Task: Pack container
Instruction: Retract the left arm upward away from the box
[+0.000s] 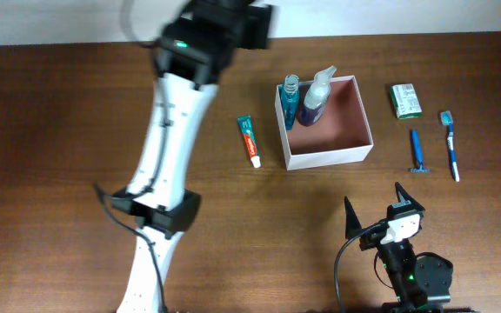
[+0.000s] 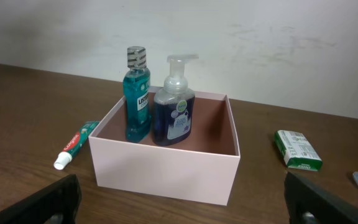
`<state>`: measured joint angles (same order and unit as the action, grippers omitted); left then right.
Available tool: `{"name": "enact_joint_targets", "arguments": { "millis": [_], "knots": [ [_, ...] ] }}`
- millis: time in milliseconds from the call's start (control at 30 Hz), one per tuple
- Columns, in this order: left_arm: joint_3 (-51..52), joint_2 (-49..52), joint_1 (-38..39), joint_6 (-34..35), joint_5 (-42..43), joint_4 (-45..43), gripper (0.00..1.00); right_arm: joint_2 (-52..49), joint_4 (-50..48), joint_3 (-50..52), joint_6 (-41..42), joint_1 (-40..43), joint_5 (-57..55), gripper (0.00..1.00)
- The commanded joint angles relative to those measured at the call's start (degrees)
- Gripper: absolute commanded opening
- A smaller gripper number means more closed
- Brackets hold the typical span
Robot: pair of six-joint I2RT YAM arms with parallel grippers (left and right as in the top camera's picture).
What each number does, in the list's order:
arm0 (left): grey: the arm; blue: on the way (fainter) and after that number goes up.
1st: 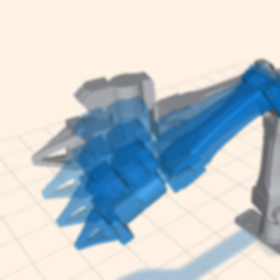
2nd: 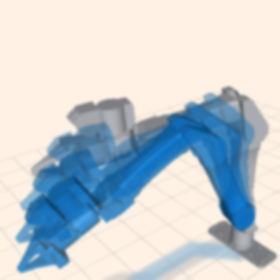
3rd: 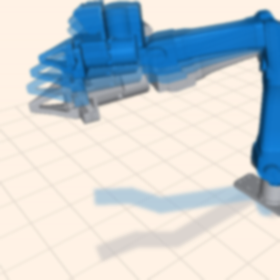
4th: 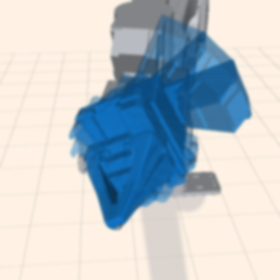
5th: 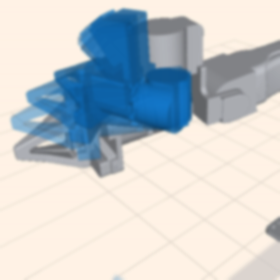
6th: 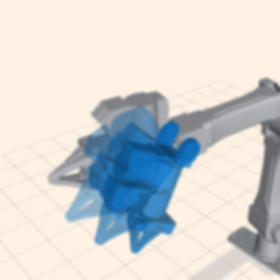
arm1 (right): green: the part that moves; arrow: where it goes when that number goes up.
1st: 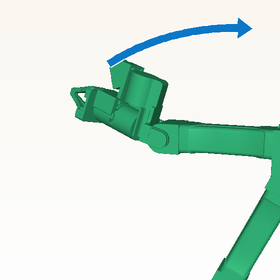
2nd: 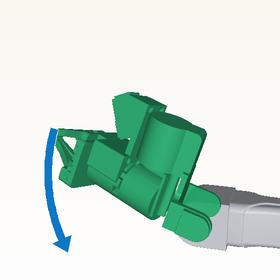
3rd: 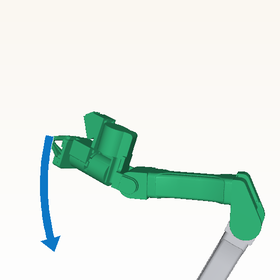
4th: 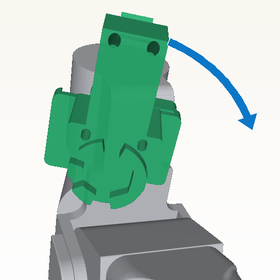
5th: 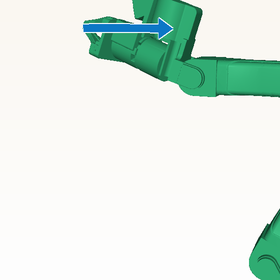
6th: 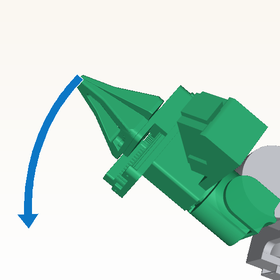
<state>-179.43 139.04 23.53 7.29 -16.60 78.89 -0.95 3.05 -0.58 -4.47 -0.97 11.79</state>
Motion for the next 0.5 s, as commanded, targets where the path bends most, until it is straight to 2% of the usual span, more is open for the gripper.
{"name": "enact_joint_targets", "arguments": {
  "millis": [0,67,167,467],
  "knots": [
    [-0.1,-3.0,-5.8,8.1,-7.6,5.4,0.99,0.2,0.4,0.2,0.2,-0.6,-0.5,0.99],
    [0.9,-3.0,-9.2,14.4,-6.8,9.6,0.99,0.2,0.4,0.2,0.2,-0.6,-0.5,0.99],
    [2.8,-3.0,-13.4,20.3,-5.9,14.1,0.99,0.2,0.4,0.2,0.2,-0.6,-0.5,0.99],
    [9.4,-3.0,-19.7,20.5,1.5,17.8,0.99,0.2,0.2,0.2,0.2,-0.6,-0.4,0.99]
  ]
}}
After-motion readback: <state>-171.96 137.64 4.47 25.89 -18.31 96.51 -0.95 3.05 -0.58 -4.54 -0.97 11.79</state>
